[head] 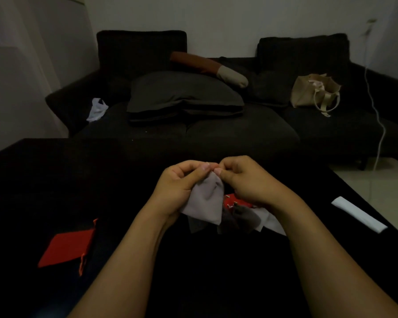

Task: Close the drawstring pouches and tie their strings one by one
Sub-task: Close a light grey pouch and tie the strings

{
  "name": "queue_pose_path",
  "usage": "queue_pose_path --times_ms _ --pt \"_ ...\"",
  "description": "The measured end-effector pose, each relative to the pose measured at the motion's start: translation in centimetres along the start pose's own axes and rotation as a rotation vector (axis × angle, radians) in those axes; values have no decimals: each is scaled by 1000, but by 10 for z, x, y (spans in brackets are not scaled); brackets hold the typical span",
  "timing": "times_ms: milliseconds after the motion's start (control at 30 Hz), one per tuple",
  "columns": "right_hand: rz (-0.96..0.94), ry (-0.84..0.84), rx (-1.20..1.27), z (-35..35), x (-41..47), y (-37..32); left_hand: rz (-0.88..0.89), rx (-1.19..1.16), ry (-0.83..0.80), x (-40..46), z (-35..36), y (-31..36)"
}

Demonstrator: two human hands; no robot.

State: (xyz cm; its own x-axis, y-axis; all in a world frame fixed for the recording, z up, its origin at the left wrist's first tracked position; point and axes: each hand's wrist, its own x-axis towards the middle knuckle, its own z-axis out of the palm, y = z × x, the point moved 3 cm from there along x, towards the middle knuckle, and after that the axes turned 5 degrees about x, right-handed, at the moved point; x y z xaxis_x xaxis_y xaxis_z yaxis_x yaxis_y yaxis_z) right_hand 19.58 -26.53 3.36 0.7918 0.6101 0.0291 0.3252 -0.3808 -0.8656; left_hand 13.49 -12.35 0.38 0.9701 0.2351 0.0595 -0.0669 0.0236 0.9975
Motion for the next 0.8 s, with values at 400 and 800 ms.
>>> queue_pose_path --times_ms 400,800 --pt "-185 54 399 -5 -7 -15 16 -30 11 -7 4 11" --pt "-262 -3 205 -13 -10 -13 76 93 -32 -11 1 13"
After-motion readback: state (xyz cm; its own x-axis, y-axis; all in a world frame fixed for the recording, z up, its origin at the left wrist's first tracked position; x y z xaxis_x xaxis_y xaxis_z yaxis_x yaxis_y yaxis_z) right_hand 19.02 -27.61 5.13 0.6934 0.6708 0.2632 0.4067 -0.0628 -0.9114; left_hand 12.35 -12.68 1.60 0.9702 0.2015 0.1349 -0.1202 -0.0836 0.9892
